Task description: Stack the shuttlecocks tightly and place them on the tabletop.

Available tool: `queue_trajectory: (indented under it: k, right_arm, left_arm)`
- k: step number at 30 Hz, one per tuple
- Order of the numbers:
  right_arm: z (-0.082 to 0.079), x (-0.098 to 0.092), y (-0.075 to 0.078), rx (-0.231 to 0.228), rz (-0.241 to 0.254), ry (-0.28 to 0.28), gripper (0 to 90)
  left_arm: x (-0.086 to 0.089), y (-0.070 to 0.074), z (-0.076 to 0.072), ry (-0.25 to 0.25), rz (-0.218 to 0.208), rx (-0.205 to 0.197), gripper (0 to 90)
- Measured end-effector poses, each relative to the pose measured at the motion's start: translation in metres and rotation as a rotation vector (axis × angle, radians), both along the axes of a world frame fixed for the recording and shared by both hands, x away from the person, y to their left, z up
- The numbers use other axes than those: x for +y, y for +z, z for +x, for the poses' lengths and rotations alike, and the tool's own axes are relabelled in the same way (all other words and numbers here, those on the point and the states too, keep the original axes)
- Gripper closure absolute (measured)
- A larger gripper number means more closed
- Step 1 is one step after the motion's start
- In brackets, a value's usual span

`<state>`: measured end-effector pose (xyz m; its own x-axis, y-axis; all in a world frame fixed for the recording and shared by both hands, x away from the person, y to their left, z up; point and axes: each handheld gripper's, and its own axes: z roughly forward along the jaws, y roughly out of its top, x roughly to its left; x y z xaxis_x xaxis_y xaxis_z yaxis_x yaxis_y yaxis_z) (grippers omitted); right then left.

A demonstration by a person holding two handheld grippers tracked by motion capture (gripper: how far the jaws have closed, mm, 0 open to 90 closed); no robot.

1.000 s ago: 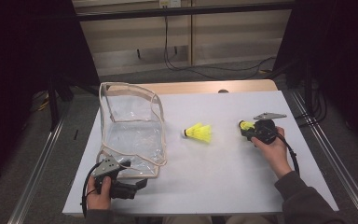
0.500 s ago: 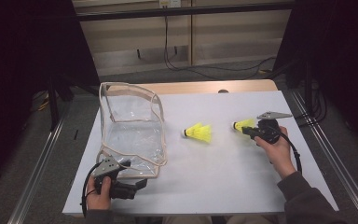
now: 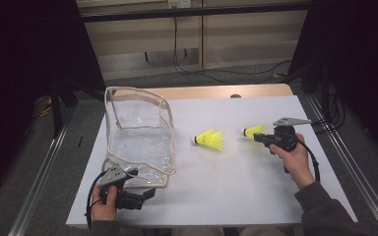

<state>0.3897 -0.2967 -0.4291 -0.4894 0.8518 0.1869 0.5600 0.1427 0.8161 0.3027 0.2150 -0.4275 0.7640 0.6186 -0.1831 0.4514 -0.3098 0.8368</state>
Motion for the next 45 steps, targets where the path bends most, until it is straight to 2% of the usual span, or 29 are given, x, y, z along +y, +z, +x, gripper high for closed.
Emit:
queue_trajectory:
  k: [6,10,27,45]
  right_arm:
    - [-0.0020,0.0029,0.0017,-0.006,-0.007,0.028,89.6]
    - [-0.0031,0.0036,0.0023,-0.006,0.013,0.037,89.7]
    - [-0.0067,0.0060,0.0059,-0.021,0.034,0.072,89.8]
    - [-0.0084,0.0096,0.0078,-0.038,0.028,0.091,89.9]
  left_arm:
    - [-0.0004,-0.0001,0.0000,0.001,0.001,-0.001,4.2]
    - [-0.0004,0.0000,-0.0003,0.001,0.002,-0.002,4.2]
    - [-0.0011,-0.0001,-0.0001,0.002,0.001,-0.002,4.0]
    - [-0.0007,-0.0001,0.0002,0.000,0.001,-0.002,4.0]
